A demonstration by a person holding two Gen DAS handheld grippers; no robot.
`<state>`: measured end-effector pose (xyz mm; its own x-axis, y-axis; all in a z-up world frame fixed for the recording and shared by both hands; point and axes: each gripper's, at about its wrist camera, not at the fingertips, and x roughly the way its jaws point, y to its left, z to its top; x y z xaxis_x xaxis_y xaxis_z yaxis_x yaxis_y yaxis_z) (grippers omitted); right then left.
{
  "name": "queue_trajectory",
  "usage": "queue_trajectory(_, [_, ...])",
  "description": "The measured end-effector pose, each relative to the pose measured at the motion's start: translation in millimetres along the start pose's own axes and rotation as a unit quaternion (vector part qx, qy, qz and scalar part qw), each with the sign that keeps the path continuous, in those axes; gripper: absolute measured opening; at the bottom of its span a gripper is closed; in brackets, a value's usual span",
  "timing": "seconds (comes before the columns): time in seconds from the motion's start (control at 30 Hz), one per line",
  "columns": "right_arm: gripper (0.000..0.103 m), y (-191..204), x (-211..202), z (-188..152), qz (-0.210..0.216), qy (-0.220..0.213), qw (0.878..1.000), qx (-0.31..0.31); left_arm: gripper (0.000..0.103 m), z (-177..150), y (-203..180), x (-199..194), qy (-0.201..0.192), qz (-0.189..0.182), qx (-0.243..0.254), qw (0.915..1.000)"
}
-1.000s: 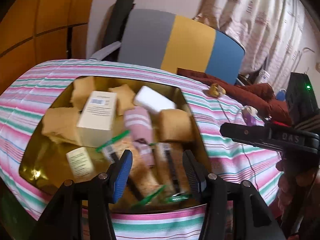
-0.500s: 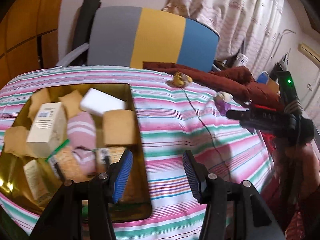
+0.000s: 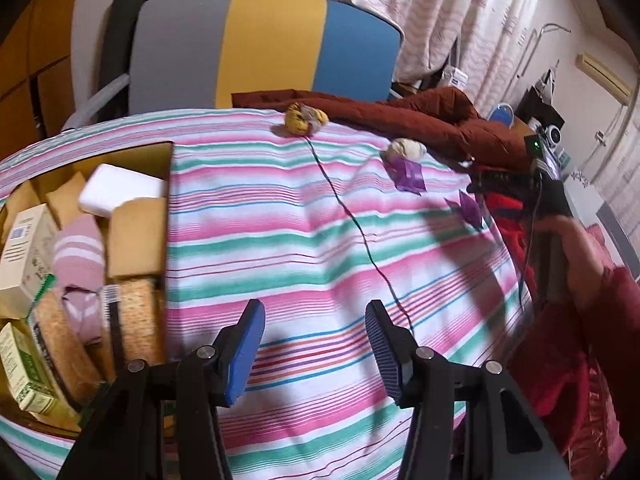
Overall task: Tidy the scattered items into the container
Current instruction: 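Move both open tools back to the purple snack packets, then grasp a purple snack packet with the right tool while the left grasps another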
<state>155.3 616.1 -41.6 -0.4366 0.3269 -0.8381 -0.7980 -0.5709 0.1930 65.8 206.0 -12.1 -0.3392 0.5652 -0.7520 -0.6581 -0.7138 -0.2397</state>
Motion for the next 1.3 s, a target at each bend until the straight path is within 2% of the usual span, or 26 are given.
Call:
queue_trajectory(0.2, [0.077, -27.6, 33.1, 10.1, 0.034, 0.042, 0.998, 0.045, 0.053, 10.5, -15.1, 21.0, 0.018, -0.008, 0.006, 0.9998])
queue_trajectory(0.3, [0.065, -24.1, 37.0, 10.7, 0.031, 0.048, 0.998, 0.034, 0.053, 20.2, -25.1, 32.6, 0.020, -0.013, 0.012, 0.9996])
queue_trajectory(0.33, [0.057, -22.4, 37.5, 11.4, 0.032, 0.048, 0.998, 0.027, 0.053, 24.3, -29.9, 37.7, 0.020, -0.016, 0.016, 0.9995])
queue_trajectory(0.43, [0.053, -18.5, 37.0, 8.6, 0.024, 0.051, 0.998, 0.014, 0.053, 37.6, -45.2, 54.1, 0.018, -0.026, 0.026, 0.9992])
queue_trajectory(0.53, [0.053, -15.4, 35.4, 5.5, 0.021, 0.053, 0.998, 0.006, 0.053, 54.0, -62.9, 78.2, 0.024, -0.034, 0.033, 0.9986])
queue_trajectory(0.73, [0.053, -14.3, 33.5, 3.9, 0.021, 0.058, 0.998, 0.001, 0.066, 90.5, -101.9, 128.1, 0.026, -0.026, 0.059, 0.9976])
queue_trajectory(0.83, [0.053, -13.5, 32.4, 2.7, 0.021, 0.057, 0.998, -0.002, 0.066, 110.2, -116.9, 152.7, 0.036, -0.036, 0.061, 0.9968])
queue_trajectory(1.03, [0.054, -11.1, 29.6, -0.3, 0.018, 0.055, 0.998, -0.009, 0.066, 141.6, -136.8, 200.0, 0.058, -0.024, 0.063, 0.9960])
queue_trajectory(1.3, [0.055, -8.2, 24.9, -4.4, 0.016, 0.055, 0.998, -0.010, 0.064, 158.8, -148.3, 241.9, 0.083, -0.016, 0.061, 0.9946])
